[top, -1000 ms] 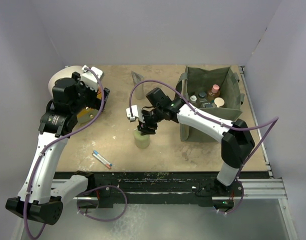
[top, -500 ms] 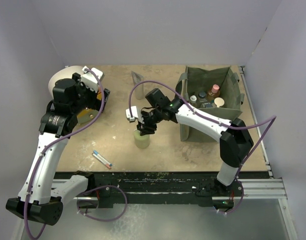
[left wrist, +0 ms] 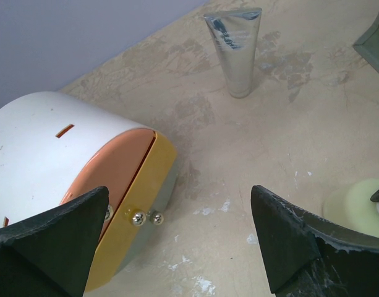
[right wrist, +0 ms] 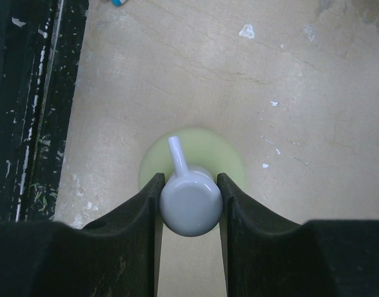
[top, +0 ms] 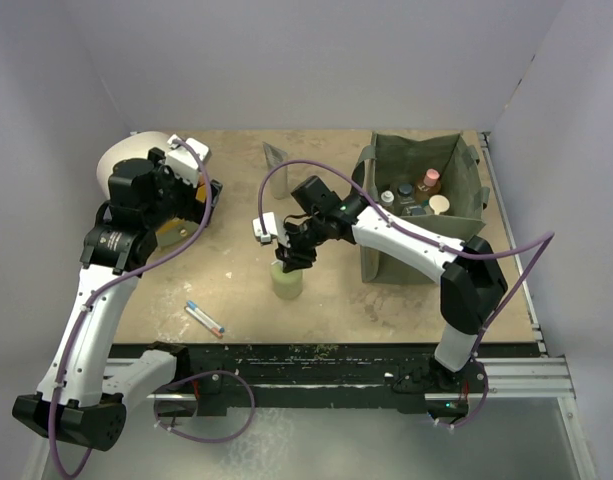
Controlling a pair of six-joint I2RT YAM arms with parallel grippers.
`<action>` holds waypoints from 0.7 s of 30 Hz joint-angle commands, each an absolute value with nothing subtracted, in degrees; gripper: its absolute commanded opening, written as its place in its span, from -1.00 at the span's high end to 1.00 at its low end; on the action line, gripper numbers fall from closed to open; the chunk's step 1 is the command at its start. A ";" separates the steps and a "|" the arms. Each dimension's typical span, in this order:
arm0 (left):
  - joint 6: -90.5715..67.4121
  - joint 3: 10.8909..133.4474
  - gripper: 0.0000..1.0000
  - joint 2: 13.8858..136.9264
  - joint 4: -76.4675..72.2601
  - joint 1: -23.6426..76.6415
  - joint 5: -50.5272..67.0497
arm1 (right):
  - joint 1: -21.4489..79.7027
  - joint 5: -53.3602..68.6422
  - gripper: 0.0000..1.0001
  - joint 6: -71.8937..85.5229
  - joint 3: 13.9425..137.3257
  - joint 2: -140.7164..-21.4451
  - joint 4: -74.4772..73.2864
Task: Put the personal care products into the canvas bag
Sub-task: Pick up the care product from the center of the board.
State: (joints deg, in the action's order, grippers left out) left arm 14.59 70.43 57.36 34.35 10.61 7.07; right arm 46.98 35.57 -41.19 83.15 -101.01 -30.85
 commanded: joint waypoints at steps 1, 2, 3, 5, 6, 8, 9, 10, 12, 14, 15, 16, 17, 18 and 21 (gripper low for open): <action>15.62 69.96 -0.99 56.54 31.70 10.28 7.84 | 47.37 37.53 1.00 -41.74 86.92 -99.05 -34.91; 15.64 70.00 -0.99 56.48 31.78 10.26 7.70 | 47.36 37.23 1.00 -41.74 86.92 -98.65 -34.99; 15.71 70.04 -0.99 56.43 31.81 10.26 7.58 | 47.36 37.00 1.00 -41.67 86.92 -98.20 -35.07; 15.82 70.16 -0.99 56.45 32.04 10.28 7.00 | 47.30 36.56 1.00 -41.34 87.00 -97.43 -35.31; 15.82 70.35 -0.99 56.40 32.22 10.28 6.76 | 47.29 36.39 1.00 -41.10 87.08 -97.08 -35.62; 15.89 70.48 -0.99 56.21 32.36 10.28 6.22 | 47.29 36.02 1.00 -40.56 87.19 -96.22 -36.10; 15.91 70.38 -0.99 56.03 32.27 10.27 6.08 | 47.29 35.77 1.00 -40.28 87.19 -95.71 -36.16; 15.95 70.36 -0.99 55.93 32.20 10.28 5.95 | 47.30 35.46 1.00 -39.99 87.23 -94.88 -36.40; 15.95 70.25 -0.99 55.90 31.95 10.28 5.81 | 47.29 34.84 1.00 -39.44 87.40 -93.50 -36.88; 16.00 70.31 -0.99 56.17 31.86 10.26 5.95 | 47.29 34.18 1.00 -38.92 87.61 -91.84 -37.47; 16.00 70.31 -0.99 56.42 31.88 10.28 6.16 | 47.29 33.81 1.00 -38.59 87.75 -90.99 -37.83; 16.06 70.31 -0.99 56.60 31.81 10.28 6.46 | 47.29 33.43 1.00 -38.42 87.92 -90.08 -38.08; 16.27 70.30 -0.99 56.84 31.96 10.28 7.09 | 47.29 32.76 1.00 -37.89 88.02 -89.13 -37.99; 16.40 70.42 -0.99 57.21 32.13 10.26 7.60 | 47.29 32.10 1.00 -37.26 88.25 -88.21 -37.91; 16.50 70.49 -0.99 58.45 32.57 10.27 8.03 | 47.20 30.50 1.00 -36.28 89.39 -85.58 -38.75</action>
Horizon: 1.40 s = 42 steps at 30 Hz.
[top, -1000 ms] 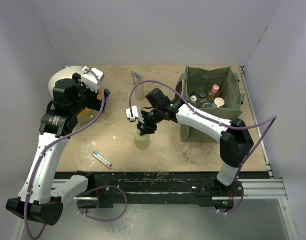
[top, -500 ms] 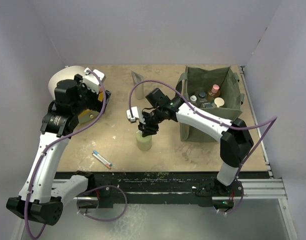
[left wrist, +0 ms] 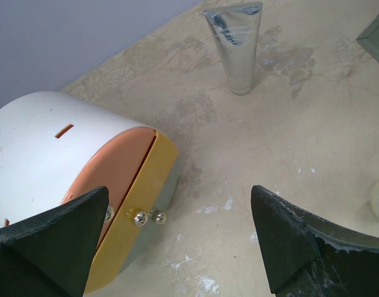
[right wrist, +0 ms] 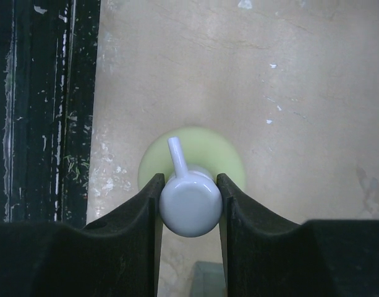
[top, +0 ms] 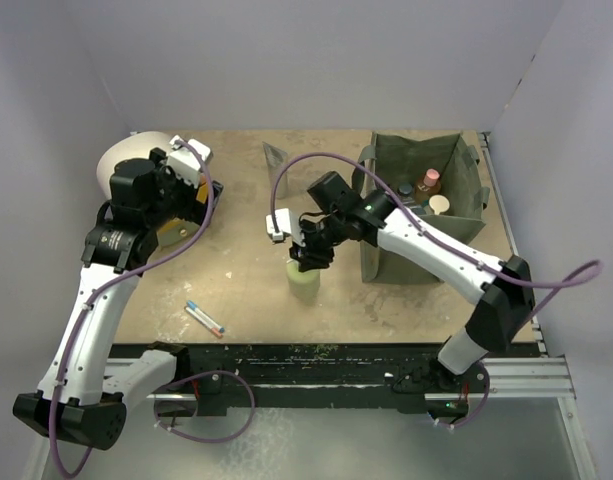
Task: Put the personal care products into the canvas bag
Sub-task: Pick up the care product from the center of the board, then place the care product in the canvas bag.
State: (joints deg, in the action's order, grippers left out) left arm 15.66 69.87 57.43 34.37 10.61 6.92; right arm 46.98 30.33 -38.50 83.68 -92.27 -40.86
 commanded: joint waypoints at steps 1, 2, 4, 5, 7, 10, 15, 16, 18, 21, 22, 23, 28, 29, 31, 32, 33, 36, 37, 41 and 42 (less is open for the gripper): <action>16.67 70.41 -0.99 58.78 32.67 10.28 8.19 | 47.15 30.07 1.00 -35.97 89.85 -84.78 -39.22; 16.93 70.38 -0.99 59.06 32.74 10.28 8.34 | 47.07 29.54 1.00 -35.71 90.23 -83.87 -39.69; 17.41 70.61 -0.99 59.84 33.28 10.28 8.93 | 46.87 28.71 1.00 -35.20 90.79 -82.10 -40.24; 17.79 70.66 -0.99 60.11 33.61 10.28 9.32 | 46.77 28.37 1.00 -35.05 91.18 -81.19 -40.74; 18.66 70.60 -0.99 60.58 33.95 10.26 10.16 | 46.63 28.44 1.00 -34.79 92.11 -79.51 -41.75; 19.71 70.00 -0.99 61.09 33.86 10.28 11.69 | 46.27 28.97 1.00 -34.22 94.52 -77.42 -43.66; 21.34 68.61 -0.99 61.57 32.53 10.37 16.28 | 44.39 30.08 1.00 -33.59 99.39 -75.17 -46.82; 21.36 68.48 -0.99 61.67 32.45 10.37 16.96 | 43.67 30.52 1.00 -33.50 100.37 -74.91 -47.50; 21.37 68.58 -0.99 61.94 32.51 10.37 18.08 | 41.95 31.70 1.00 -33.10 102.80 -74.21 -48.53; 21.70 68.33 -0.99 62.05 32.16 10.37 19.79 | 39.47 33.04 1.00 -32.64 106.93 -73.23 -50.03; 21.71 68.22 -0.99 62.02 31.90 10.42 20.16 | 38.58 33.53 1.00 -32.64 108.17 -72.95 -50.43; 21.71 68.13 -0.99 62.05 31.62 10.45 20.61 | 37.29 34.10 1.00 -32.50 109.60 -72.81 -50.74; 21.69 68.49 -0.99 62.52 31.11 11.08 23.01 | 32.66 35.93 1.00 -31.29 115.81 -72.94 -53.04; 21.71 68.78 -0.99 62.63 31.11 11.46 23.06 | 31.35 36.10 1.00 -30.88 116.77 -72.90 -53.22; 21.67 69.77 -0.97 63.32 31.98 12.75 22.33 | 28.99 35.52 1.00 -29.95 118.75 -72.74 -53.41; 21.70 70.45 -0.97 63.89 32.62 13.53 21.55 | 27.79 35.00 1.00 -29.77 119.81 -72.58 -53.55; 21.90 70.97 -0.96 64.38 33.07 14.58 20.77 | 26.86 33.75 1.00 -29.39 120.73 -72.33 -53.52; 22.91 71.22 -0.95 64.93 33.24 17.94 19.69 | 24.83 30.76 1.00 -28.26 122.76 -71.53 -53.23; 23.07 71.12 -0.95 64.95 33.12 18.81 19.83 | 23.96 29.90 1.00 -27.69 123.06 -71.42 -53.08; 22.69 71.09 -0.93 65.10 32.78 20.45 22.02 | 20.51 25.21 1.00 -25.72 123.65 -71.07 -51.97; 22.61 71.22 -0.92 65.07 32.73 20.70 22.25 | 19.69 24.07 1.00 -25.25 123.46 -70.98 -51.64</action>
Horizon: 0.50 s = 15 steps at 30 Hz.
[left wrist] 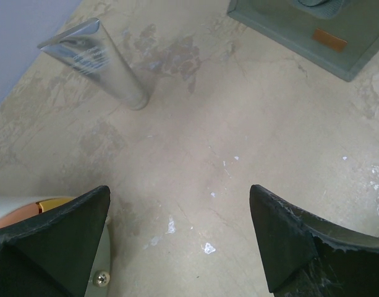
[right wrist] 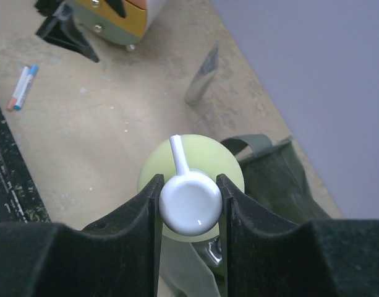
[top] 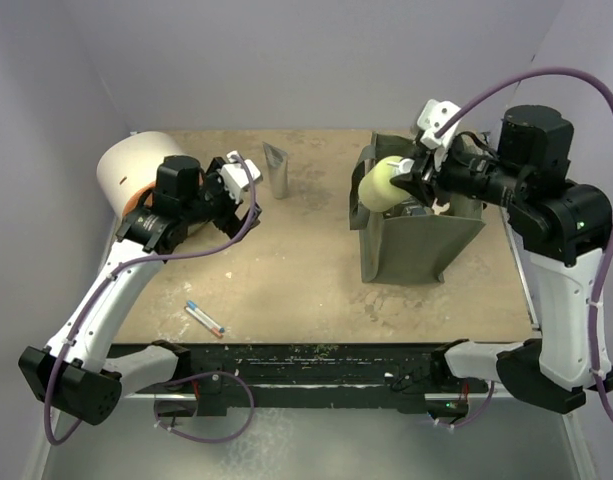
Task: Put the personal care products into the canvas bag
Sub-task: Place the care product in the canvas bag.
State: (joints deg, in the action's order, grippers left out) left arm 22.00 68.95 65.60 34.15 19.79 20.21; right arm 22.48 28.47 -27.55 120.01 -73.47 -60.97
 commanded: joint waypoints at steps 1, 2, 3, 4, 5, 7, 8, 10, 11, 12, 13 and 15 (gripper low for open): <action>22.59 71.31 -0.92 65.04 32.74 20.95 22.41 | 18.64 23.11 1.00 -24.90 123.26 -70.74 -51.29; 22.62 71.48 -0.92 64.96 32.75 21.31 22.49 | 17.50 22.28 1.00 -24.55 123.12 -70.49 -51.14; 22.71 71.89 -0.92 65.15 32.83 21.65 22.48 | 16.32 21.56 1.00 -24.14 122.83 -70.18 -50.81; 22.80 72.51 -0.92 65.44 33.11 22.09 22.50 | 15.00 20.99 1.00 -23.86 122.41 -69.80 -50.58; 23.08 73.30 -0.92 65.88 33.68 22.59 22.69 | 13.82 20.55 1.00 -23.56 121.96 -69.34 -50.36; 23.87 75.04 -0.91 66.70 34.32 23.72 23.68 | 11.57 19.82 1.00 -23.18 120.34 -68.26 -49.86; 24.26 75.73 -0.90 67.12 34.28 24.30 24.46 | 10.29 19.77 1.00 -22.89 119.07 -67.70 -49.43; 25.13 77.41 -0.90 68.19 34.30 25.64 25.86 | 7.60 20.79 1.00 -22.28 115.40 -66.50 -48.32; 25.31 78.53 -0.90 68.90 34.45 26.31 26.39 | 6.11 21.84 1.00 -21.87 113.81 -65.75 -47.71; 25.58 79.57 -0.90 69.51 34.58 27.22 26.64 | 4.75 23.04 1.00 -21.60 112.29 -65.22 -47.32; 25.88 80.43 -0.89 70.20 34.68 28.29 26.76 | 3.51 23.82 1.00 -21.39 110.97 -64.54 -46.89; 26.51 81.49 -0.89 71.31 34.41 30.46 26.93 | 1.93 24.26 1.00 -21.22 108.78 -63.47 -46.21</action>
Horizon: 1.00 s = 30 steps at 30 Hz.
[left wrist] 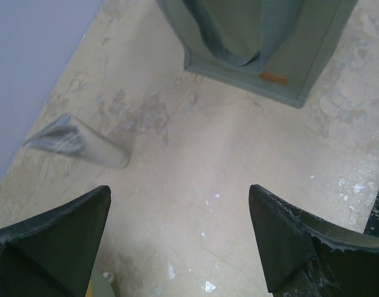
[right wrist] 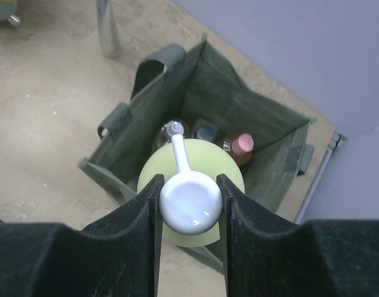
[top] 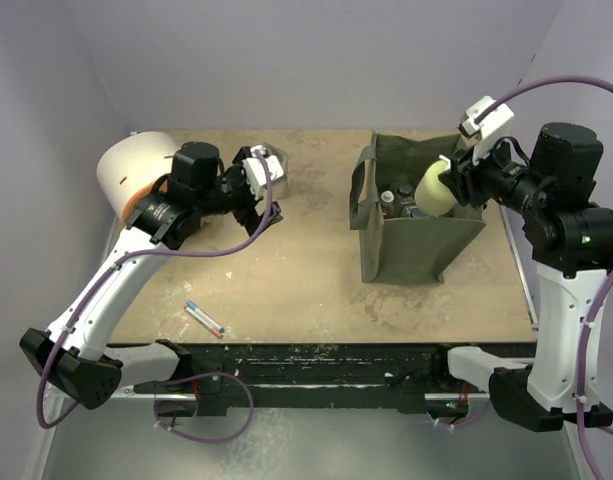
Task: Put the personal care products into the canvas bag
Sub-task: Place the care product in the canvas bag.
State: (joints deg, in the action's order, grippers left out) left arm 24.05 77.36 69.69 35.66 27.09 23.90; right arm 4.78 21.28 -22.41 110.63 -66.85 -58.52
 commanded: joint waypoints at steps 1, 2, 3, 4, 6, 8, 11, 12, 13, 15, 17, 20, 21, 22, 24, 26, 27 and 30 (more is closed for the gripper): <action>26.87 81.83 -0.89 71.72 34.04 31.55 27.24 | 1.45 24.13 1.00 -21.34 107.90 -63.01 -45.94; 27.31 82.22 -0.89 72.32 33.95 32.79 27.54 | 1.15 24.09 1.00 -21.33 107.38 -62.74 -45.86; 27.64 82.83 -0.89 72.93 34.10 34.07 27.71 | 0.87 24.24 1.00 -21.32 107.01 -62.53 -46.01; 27.94 83.60 -0.89 73.73 34.18 35.28 27.83 | 0.59 24.45 1.00 -21.37 106.62 -62.31 -46.13; 28.41 85.64 -0.89 75.31 34.23 37.77 27.94 | 0.22 24.86 1.00 -21.57 105.78 -62.15 -46.13; 28.80 87.65 -0.89 76.91 34.25 40.12 28.35 | 0.05 24.93 1.00 -21.87 105.12 -62.14 -46.24; 29.04 90.96 -0.89 79.76 34.27 43.09 29.63 | -0.31 25.65 1.00 -21.82 104.47 -62.51 -46.73; 29.26 92.15 -0.89 80.61 34.30 44.39 30.15 | -0.48 26.04 1.00 -21.68 104.42 -62.71 -46.83; 29.55 93.37 -0.89 81.70 34.30 45.11 30.50 | -0.77 26.36 1.00 -21.52 104.23 -62.86 -46.94; 30.27 96.22 -0.89 83.91 34.87 47.13 31.43 | -1.32 27.37 1.00 -21.07 104.33 -63.36 -47.47; 30.95 99.14 -0.88 86.26 35.11 48.75 32.37 | -1.90 28.56 1.00 -20.88 104.77 -63.83 -48.43; 31.47 103.01 -0.86 90.15 35.37 51.24 32.60 | -2.57 29.12 1.00 -20.43 105.48 -64.47 -49.55; 31.73 104.24 -0.86 91.34 35.40 51.95 32.61 | -2.75 29.13 1.00 -20.27 105.54 -64.63 -49.70; 31.85 105.29 -0.85 92.49 35.35 52.69 32.48 | -2.87 29.16 1.00 -20.20 105.61 -64.84 -50.01; 32.25 106.99 -0.82 94.58 35.21 54.07 32.14 | -2.90 29.25 1.00 -19.98 105.89 -65.37 -50.79; 32.59 108.62 -0.78 96.72 35.20 55.57 31.24 | -2.98 29.21 1.00 -19.91 106.08 -65.96 -51.54; 32.58 109.80 -0.75 97.78 35.18 56.09 31.07 | -2.99 29.03 1.00 -19.79 106.52 -66.40 -51.92; 32.69 112.64 -0.69 101.31 35.19 57.67 29.23 | -2.99 28.67 1.00 -19.69 108.22 -67.56 -53.62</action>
